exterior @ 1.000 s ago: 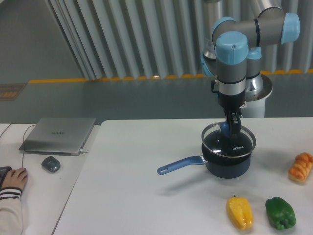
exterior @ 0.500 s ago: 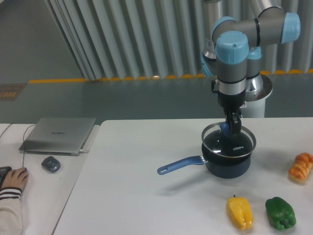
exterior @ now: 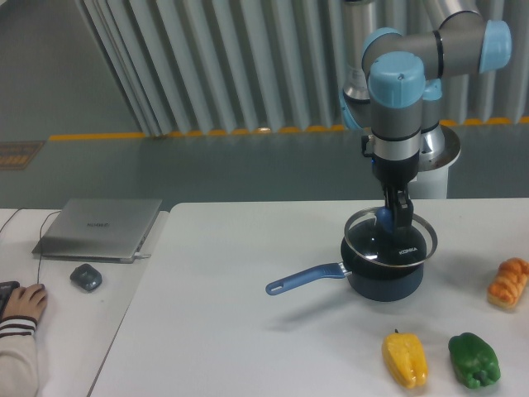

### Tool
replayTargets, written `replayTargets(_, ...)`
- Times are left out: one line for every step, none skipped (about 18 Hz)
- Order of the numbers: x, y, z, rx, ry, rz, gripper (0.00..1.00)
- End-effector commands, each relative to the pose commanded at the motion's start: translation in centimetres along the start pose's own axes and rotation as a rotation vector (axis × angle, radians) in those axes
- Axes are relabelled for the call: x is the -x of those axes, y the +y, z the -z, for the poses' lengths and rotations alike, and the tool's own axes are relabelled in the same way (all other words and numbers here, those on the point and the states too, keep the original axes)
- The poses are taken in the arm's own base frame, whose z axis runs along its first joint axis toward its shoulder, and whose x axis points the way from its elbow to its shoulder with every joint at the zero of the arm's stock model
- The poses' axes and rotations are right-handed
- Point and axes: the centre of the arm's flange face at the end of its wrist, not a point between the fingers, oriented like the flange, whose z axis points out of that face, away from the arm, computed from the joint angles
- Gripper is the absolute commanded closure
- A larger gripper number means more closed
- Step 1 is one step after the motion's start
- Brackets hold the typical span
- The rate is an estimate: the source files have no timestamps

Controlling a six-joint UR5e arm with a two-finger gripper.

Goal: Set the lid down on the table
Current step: 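Lift the glass lid off the saucepan and carry it beside the pan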

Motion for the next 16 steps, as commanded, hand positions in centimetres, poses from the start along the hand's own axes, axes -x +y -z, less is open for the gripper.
replayTargets(0.2,0.1,-0.2,0.003,0.004,-0.007,0.44)
replayTargets(0.2,0.2,-0.6,0.010,0.012,-0.012,0.44)
replayTargets(0.2,0.3,-0.7,0.024,0.014,-0.026,0.44)
replayTargets(0.3,0.7,-0.7,0.033,0.014,-0.041,0.45)
replayTargets(0.4,0.9,-0.6,0.034,0.011,-0.052,0.45)
replayTargets(0.5,1.0,-0.5,0.034,0.008,-0.051,0.45)
replayTargets(0.9,1.5,-0.4,0.036,0.004,-0.043,0.45)
replayTargets(1.2,1.8,-0.8,0.037,0.010,-0.038,0.46)
replayTargets(1.4,2.2,-0.8,0.043,0.009,-0.032,0.49)
replayTargets(1.7,3.1,-0.8,0.065,0.007,-0.026,0.49)
replayTargets(1.8,3.9,-0.9,0.083,0.011,-0.032,0.49)
replayTargets(1.9,4.6,-1.0,0.092,0.015,-0.048,0.49)
replayTargets(2.2,5.4,-1.1,0.092,0.020,-0.057,0.49)
replayTargets(2.4,6.1,-1.2,0.090,0.020,-0.059,0.49)
replayTargets(2.6,6.5,-1.2,0.090,0.021,-0.060,0.49)
replayTargets(2.9,7.0,-1.4,0.092,0.024,-0.057,0.49)
